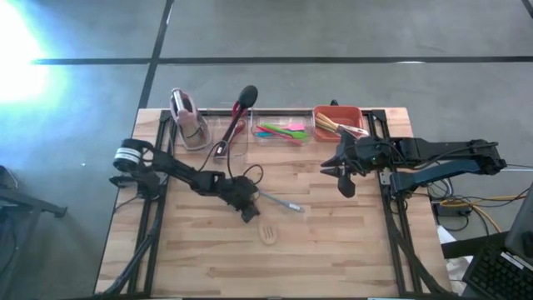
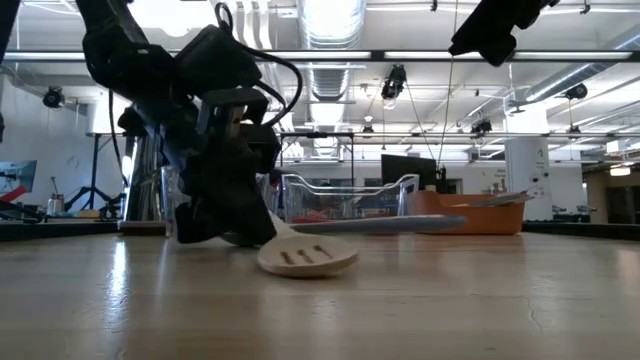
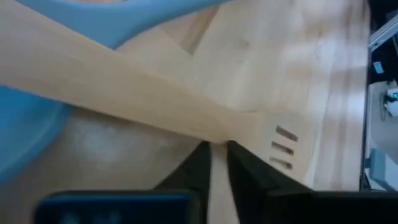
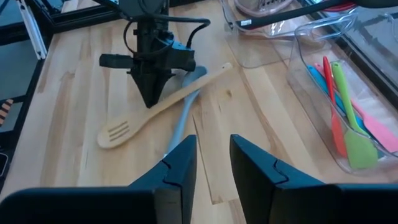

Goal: Pick & Place Kitchen Items
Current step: Put the light brown serving spoon into the left transparent bin

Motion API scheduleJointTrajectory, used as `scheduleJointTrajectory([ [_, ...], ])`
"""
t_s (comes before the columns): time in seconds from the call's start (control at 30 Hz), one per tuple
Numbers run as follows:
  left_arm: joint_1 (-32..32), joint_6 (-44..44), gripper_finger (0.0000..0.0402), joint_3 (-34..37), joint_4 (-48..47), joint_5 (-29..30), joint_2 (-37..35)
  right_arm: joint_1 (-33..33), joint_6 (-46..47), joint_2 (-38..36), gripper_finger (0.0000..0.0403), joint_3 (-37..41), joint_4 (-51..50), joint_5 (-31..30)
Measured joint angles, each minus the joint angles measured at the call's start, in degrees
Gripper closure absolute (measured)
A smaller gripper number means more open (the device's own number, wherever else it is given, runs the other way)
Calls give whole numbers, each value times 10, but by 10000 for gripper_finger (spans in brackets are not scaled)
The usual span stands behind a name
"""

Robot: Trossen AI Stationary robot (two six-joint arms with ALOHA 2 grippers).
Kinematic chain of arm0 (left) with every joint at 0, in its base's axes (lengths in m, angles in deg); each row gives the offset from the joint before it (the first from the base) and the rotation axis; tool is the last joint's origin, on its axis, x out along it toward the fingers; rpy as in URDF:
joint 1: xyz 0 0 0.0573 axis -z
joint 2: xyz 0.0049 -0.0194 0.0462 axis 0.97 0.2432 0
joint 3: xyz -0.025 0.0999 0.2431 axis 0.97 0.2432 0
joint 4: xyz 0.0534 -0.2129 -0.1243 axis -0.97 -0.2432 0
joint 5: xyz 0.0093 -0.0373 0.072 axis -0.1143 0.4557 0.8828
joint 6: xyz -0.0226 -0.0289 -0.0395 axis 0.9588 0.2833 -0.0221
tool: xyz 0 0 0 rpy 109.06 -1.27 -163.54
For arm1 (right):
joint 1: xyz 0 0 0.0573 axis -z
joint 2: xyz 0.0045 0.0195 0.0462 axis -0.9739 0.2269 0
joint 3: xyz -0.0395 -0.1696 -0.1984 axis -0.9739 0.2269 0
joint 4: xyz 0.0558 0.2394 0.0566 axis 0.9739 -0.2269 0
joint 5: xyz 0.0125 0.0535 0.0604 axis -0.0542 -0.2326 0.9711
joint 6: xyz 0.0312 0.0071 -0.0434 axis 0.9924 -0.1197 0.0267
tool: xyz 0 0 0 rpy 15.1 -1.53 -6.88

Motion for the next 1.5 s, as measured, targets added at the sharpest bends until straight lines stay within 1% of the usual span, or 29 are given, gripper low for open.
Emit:
scheduleJointTrajectory([
  [0.07, 0, -6, 382, 0, 7, -5, 5, 0, 0, 0, 317, 4, 1, 0],
  [0.13, 0, -19, 395, 0, 7, -6, 5, 0, 1, 0, 320, 9, 0, 0],
  [0.33, -2, -26, 397, -1, 5, -16, -9, 0, 3, 0, 323, 26, 1, 0],
  [0.53, -3, -30, 395, -1, 2, -19, -27, 0, 15, 0, 313, 31, 1, 0],
  [0.67, -3, -52, 395, 1, -9, -47, -45, 0, 15, 0, 306, 31, 1, 0],
  [0.73, -4, -67, 395, 1, -24, -74, -56, 0, 15, 0, 304, 31, 1, 0],
  [0.8, -3, -85, 394, 1, -58, -98, -73, 0, 16, 0, 302, 31, 1, 0],
  [0.9, -3, -120, 394, 2, -118, -101, -94, 0, 16, 0, 303, 31, 1, 0],
  [0.97, -3, -155, 395, 2, -152, -79, -108, 0, 16, 0, 306, 30, 2, 0],
  [1.03, 3, -212, 395, 0, -185, -32, -125, 0, 16, 0, 310, 30, 2, 0],
  [1.1, 15, -292, 398, -13, -234, 26, -140, 0, 16, 0, 313, 30, 4, 0],
  [1.17, 31, -380, 398, -37, -304, 77, -150, 0, 15, 0, 316, 30, 8, 0],
  [1.27, 61, -493, 392, -82, -391, 131, -155, 0, 10, 0, 319, 30, 16, 0],
  [1.37, 89, -559, 369, -134, -445, 184, -153, 0, 5, 0, 317, 30, 25, 0],
  [1.43, 98, -598, 344, -172, -480, 210, -146, 0, 3, 0, 313, 30, 31, 0],
  [1.5, 100, -623, 314, -210, -501, 223, -133, 0, 2, 0, 309, 30, 32, 0],
])
